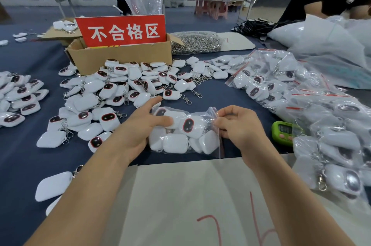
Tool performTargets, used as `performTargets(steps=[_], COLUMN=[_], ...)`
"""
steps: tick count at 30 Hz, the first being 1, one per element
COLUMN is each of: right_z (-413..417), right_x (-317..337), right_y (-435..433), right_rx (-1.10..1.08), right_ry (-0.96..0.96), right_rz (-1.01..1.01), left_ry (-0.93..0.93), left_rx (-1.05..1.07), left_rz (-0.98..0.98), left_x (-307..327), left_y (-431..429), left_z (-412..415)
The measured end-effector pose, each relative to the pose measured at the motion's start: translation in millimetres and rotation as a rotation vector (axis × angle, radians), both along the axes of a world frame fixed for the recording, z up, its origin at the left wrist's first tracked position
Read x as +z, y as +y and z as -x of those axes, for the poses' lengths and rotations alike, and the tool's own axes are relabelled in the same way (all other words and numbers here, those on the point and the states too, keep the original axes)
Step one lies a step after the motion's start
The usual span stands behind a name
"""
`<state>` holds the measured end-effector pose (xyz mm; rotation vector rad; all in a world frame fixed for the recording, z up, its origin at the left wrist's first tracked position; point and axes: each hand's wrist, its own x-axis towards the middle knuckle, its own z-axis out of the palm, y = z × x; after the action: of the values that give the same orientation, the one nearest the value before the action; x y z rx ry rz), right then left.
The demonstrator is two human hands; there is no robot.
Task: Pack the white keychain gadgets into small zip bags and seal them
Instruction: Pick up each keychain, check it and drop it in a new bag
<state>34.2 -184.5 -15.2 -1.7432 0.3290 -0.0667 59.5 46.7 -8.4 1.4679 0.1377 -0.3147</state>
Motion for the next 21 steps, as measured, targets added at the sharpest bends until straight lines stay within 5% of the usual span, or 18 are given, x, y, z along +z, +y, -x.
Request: performTargets(steps=[3, 7, 13, 18, 21], right_z=[3.9, 8.1, 9.2, 11.1, 14.1], right_x=[3.3, 6.8, 12.5, 13.5, 13.2], right_y=[1.9, 2.6, 6.1, 4.9, 6.9], right_rx=[0.050, 0.101, 0.145, 0.161, 0.277], right_ry=[-0.040, -0.117, -0.228, -0.148, -0.055], right_rz=[-0.076, -0.149, -0.345, -0.183, 0.090], left_ry=[-0.045, -0.205, -0.070, -0.071, -0.093], left_rx=[0.000, -0.089, -0.066, -0.086, -0.030], left_rz=[0.037, -0.168, -0.028, -0.031, -0.034], left_x=[0.0, 4.0, 3.1, 6.5, 6.0], left_y=[1.1, 1.9, -3.9, -6.2, -5.3], left_z=[1.2, 4.4, 6.6, 9.4, 8.6])
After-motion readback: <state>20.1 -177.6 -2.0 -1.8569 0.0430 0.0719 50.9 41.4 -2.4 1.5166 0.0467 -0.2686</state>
